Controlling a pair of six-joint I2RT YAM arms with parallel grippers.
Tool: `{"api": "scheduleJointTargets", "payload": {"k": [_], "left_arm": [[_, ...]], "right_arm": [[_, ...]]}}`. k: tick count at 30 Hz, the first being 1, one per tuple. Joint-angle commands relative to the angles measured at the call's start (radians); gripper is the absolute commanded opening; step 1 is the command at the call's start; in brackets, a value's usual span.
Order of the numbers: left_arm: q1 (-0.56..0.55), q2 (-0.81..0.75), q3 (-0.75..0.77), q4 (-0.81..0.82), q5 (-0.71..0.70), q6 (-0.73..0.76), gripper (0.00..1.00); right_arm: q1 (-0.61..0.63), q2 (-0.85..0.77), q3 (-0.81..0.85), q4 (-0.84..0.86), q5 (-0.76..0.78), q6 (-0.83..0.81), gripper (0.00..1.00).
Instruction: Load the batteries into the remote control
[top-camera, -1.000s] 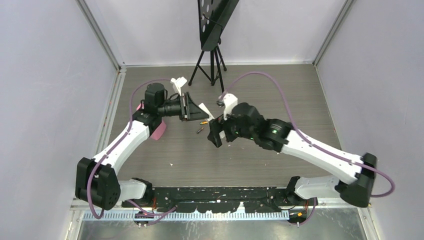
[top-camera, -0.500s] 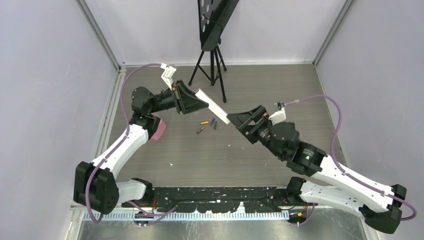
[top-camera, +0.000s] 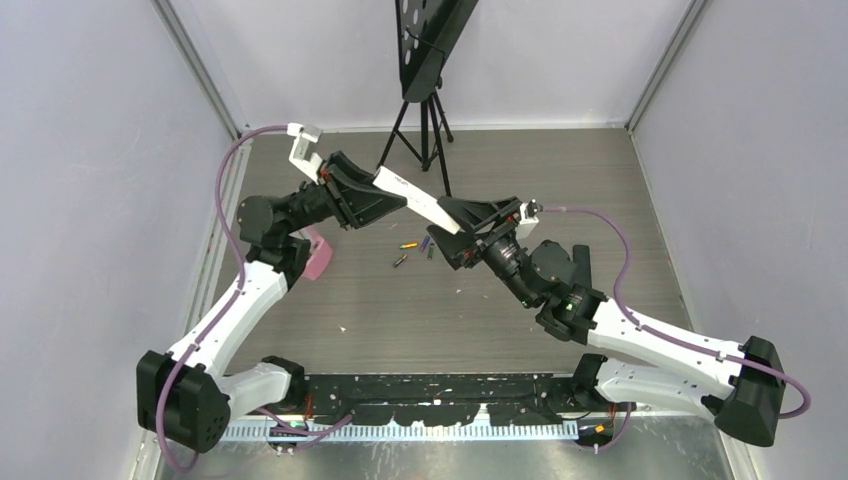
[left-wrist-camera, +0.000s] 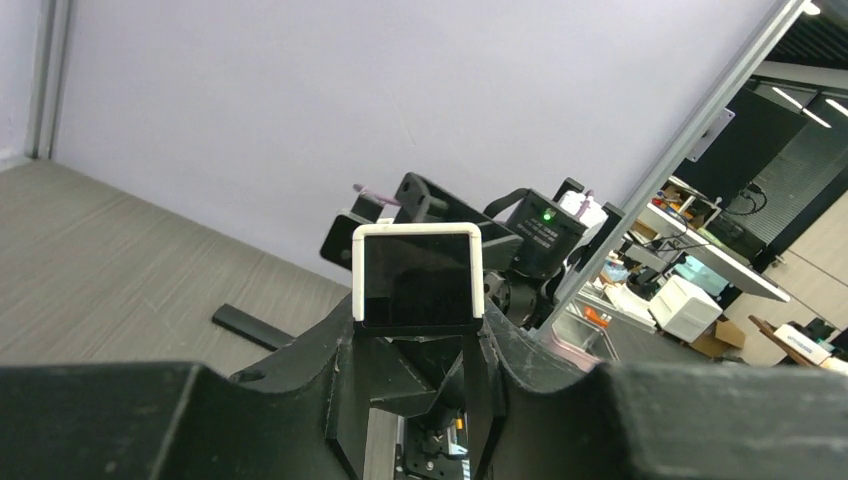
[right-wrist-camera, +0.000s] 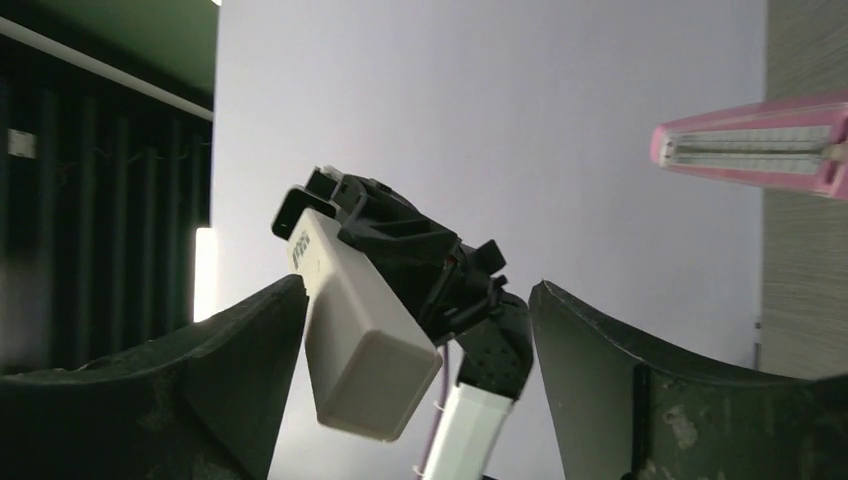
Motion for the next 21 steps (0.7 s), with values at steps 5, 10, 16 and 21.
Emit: {"api": "scheduleJointTargets", "payload": {"k": [5, 10, 16, 21], "left_arm": [[-0.006, -0.048, -0.021, 0.163, -0.037, 0.020, 0.00], [-0.006, -0.034, -0.025, 0.207, -0.016, 0.071, 0.00], [-0.006, -0.031, -0.025, 0.196, -0.009, 0.152, 0.00], [-0.006, -0.029, -0.024, 0.145, 0.004, 0.213, 0.00]], "right_arm": [[0.000, 0.044, 0.011, 0.268, 0.023, 0.143, 0.70], [-0.003, 0.066, 0.058, 0.215, -0.016, 0.178, 0.60], [-0.004, 0.114, 0.086, 0.210, -0.069, 0.242, 0.48], [-0.004, 0.145, 0.078, 0.241, -0.080, 0.273, 0.29]]}}
